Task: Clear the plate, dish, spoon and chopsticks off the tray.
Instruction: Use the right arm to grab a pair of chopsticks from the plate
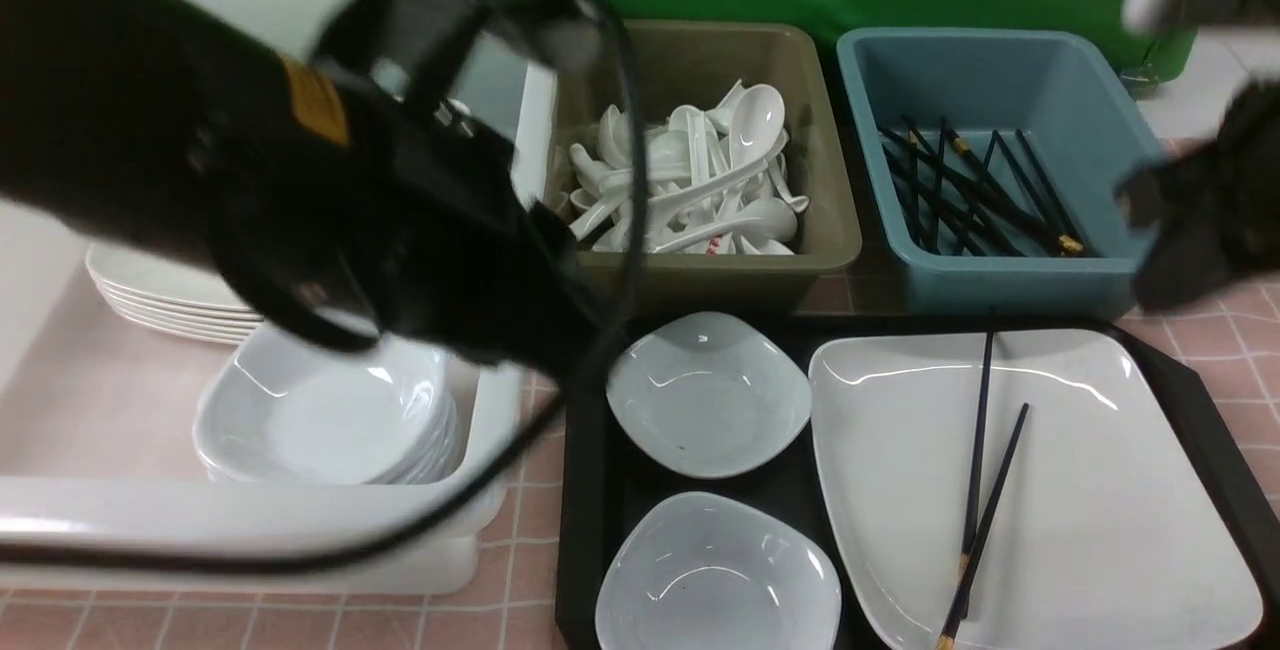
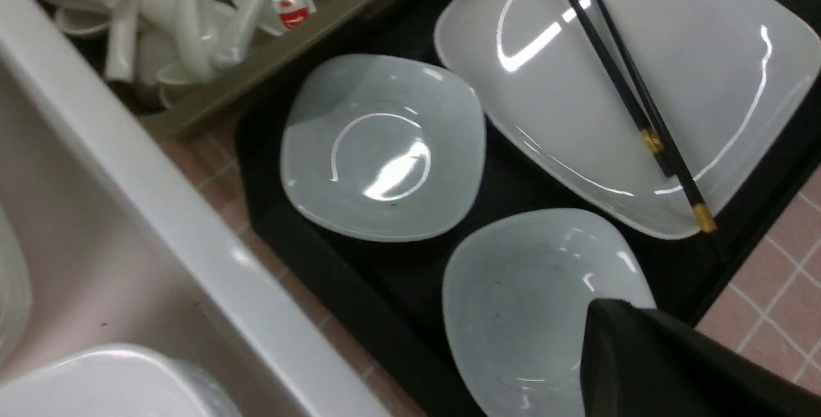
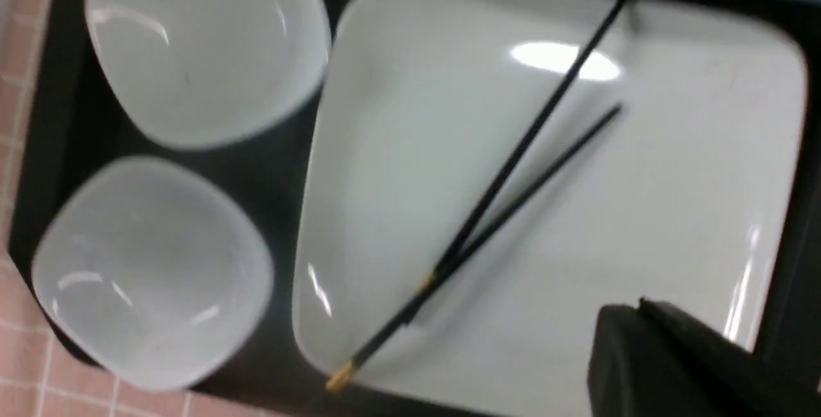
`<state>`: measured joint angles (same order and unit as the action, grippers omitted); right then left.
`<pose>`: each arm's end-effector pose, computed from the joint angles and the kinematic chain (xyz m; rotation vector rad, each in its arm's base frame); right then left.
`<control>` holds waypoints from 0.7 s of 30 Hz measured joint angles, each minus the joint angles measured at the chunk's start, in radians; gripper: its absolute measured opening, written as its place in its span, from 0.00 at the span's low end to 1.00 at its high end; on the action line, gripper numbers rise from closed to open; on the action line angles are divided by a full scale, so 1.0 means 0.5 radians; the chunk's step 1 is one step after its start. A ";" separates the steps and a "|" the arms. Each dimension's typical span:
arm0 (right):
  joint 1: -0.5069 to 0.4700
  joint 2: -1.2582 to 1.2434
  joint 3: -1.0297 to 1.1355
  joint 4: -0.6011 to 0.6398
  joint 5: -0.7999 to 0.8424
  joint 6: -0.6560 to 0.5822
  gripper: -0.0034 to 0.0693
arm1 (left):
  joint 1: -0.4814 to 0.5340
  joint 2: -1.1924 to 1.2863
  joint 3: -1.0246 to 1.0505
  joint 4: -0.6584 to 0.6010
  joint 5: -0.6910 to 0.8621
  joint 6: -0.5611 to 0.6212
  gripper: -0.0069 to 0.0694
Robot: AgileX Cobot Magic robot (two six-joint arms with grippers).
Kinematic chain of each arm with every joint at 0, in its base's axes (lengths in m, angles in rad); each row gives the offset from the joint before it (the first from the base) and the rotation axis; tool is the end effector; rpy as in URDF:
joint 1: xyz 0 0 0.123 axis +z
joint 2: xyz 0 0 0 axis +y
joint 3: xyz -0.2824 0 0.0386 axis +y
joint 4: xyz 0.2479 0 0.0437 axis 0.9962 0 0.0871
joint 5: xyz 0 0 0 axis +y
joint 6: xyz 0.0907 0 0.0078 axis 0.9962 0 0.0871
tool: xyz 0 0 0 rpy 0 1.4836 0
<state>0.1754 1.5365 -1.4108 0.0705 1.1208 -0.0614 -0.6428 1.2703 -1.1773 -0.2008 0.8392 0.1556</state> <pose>0.3108 0.0609 0.3356 -0.2991 2.7156 0.1278 0.2036 -0.1694 0.3578 0.8627 2.2892 -0.4623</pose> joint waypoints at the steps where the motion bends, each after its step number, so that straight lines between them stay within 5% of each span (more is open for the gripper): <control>1: 0.026 -0.011 0.169 -0.002 -0.038 0.021 0.32 | -0.064 0.007 0.087 0.000 -0.080 0.000 0.09; 6: 0.149 0.077 0.496 0.004 -0.380 0.202 0.75 | -0.196 0.040 0.270 0.000 -0.217 0.000 0.09; 9: 0.213 0.184 0.524 0.002 -0.536 0.259 0.88 | -0.216 0.048 0.294 -0.004 -0.234 0.000 0.09; 15: 0.345 0.462 0.524 0.009 -0.680 0.277 0.91 | -0.217 0.048 0.294 -0.008 -0.246 -0.017 0.09; 21: 0.366 0.697 0.521 -0.009 -0.694 0.358 0.75 | -0.217 0.048 0.294 -0.008 -0.251 -0.039 0.09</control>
<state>0.3584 1.8850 -1.1504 0.0663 0.7737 0.1177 -0.7514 1.2944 -1.0303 -0.2049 0.7139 0.1362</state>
